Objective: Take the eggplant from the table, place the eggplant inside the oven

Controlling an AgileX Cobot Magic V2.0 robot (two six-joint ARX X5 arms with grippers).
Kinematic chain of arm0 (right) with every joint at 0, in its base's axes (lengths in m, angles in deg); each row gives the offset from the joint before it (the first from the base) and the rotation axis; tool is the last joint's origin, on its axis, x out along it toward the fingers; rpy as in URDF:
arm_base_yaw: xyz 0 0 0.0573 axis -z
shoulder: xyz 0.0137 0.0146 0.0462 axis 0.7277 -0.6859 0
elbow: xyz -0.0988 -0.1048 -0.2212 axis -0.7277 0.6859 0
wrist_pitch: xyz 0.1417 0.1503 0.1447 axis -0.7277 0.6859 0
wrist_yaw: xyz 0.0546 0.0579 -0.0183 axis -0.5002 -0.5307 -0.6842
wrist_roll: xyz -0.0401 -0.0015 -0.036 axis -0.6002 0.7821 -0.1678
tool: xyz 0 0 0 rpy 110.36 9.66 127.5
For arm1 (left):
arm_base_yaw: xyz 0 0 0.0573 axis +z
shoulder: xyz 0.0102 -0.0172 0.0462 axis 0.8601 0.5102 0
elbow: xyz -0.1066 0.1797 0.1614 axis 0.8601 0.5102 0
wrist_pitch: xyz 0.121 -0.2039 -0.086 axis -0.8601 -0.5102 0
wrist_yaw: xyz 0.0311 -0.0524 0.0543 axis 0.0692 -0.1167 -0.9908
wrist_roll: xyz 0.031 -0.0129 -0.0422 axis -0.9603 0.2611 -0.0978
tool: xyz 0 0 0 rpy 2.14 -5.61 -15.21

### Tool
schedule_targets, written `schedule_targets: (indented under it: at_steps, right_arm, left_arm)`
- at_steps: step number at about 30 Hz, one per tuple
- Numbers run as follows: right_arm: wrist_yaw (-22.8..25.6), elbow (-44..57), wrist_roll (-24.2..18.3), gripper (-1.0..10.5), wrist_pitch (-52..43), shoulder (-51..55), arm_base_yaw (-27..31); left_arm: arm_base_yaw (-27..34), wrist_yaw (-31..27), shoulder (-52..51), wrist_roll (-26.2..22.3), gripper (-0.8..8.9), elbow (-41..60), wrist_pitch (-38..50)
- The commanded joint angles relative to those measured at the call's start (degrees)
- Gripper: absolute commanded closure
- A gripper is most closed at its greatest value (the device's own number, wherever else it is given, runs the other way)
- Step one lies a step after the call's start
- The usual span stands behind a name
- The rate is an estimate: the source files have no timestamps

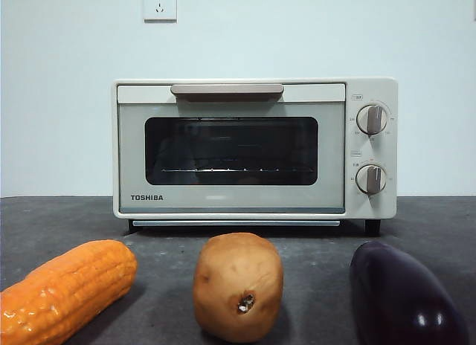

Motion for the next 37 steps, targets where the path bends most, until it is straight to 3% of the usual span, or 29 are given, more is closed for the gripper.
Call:
schedule_targets:
  at_steps: [1, 7, 12, 18, 28, 33, 37]
  right_arm:
    - [-0.1, -2.6, 1.6, 9.4, 3.0, 0.2, 0.0]
    - [-0.1, -7.3, 1.6, 9.4, 8.9, 0.1, 0.0]
    - [-0.1, -12.8, 1.6, 9.4, 13.5, -1.6, 0.0]
    - [-1.4, -21.1, 1.3, 9.4, 18.2, -8.2, 0.0]
    - [-13.0, -37.2, -3.6, 9.4, 30.3, -26.1, 0.0]
    - [-18.7, -44.0, -6.8, 9.4, 39.0, -33.6, -0.1]
    - [-25.8, -47.9, -10.2, 9.4, 45.9, -38.6, -0.5]
  left_arm:
    - [0.1, 0.2, 0.0, 0.9, 8.11, -2.5, 1.1]
    - [0.1, 1.6, 0.0, 0.9, 8.11, -6.3, 0.7]
    - [0.1, 3.9, 0.8, 0.9, 8.11, -11.4, -4.6]
    - [0.0, 6.4, 5.9, -3.0, 8.11, -19.4, -7.6]
    - [0.0, 20.9, 22.5, -9.2, 8.10, -31.5, -9.6]
    - [-0.3, 29.6, 27.7, -9.4, 8.10, -33.7, -10.8]
    - [-1.2, 34.4, 31.3, -11.4, 8.10, -35.3, -13.8]
